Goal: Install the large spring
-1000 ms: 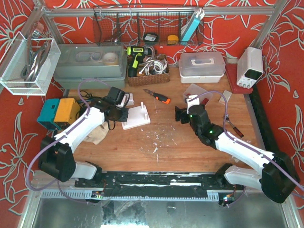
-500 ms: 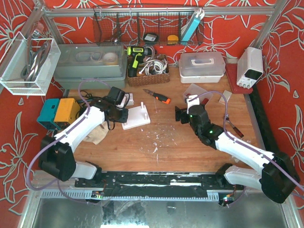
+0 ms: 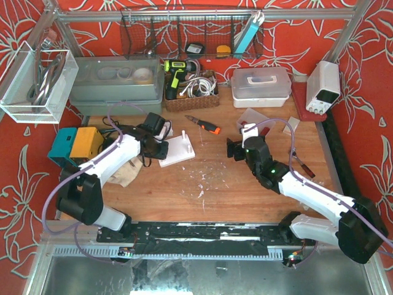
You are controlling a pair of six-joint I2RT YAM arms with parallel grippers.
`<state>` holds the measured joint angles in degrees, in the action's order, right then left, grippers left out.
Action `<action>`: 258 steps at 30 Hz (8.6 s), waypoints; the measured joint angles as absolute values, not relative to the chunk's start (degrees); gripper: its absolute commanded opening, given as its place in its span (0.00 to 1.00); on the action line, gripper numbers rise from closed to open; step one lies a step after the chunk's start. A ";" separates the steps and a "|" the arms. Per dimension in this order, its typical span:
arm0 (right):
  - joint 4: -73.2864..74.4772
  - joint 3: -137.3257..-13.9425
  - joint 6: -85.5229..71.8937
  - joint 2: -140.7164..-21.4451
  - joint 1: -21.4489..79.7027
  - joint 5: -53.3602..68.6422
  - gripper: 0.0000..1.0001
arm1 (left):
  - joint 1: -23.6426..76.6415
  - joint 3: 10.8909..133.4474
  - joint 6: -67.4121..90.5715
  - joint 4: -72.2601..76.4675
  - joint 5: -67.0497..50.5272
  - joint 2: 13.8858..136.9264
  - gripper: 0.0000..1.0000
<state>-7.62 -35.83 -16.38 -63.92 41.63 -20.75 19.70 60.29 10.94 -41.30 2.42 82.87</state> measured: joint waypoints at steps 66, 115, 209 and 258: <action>47.81 -93.91 -40.16 -116.22 19.68 -22.24 0.49 | 40.51 20.78 15.49 23.68 -1.56 49.93 1.00; 39.31 -91.57 -39.00 -119.87 16.08 -12.78 0.14 | 40.56 20.78 14.96 22.87 1.93 49.93 1.00; -25.47 -33.23 3.49 -67.22 53.15 -14.70 0.99 | 35.16 53.76 22.74 -11.97 0.95 70.70 0.00; -8.54 -33.93 -18.81 -61.95 38.79 -19.51 0.99 | 25.45 76.51 14.79 -22.61 7.94 100.73 0.02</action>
<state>-8.54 -33.93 -18.81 -61.95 38.79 -19.51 25.45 76.51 14.79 -22.61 7.94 100.73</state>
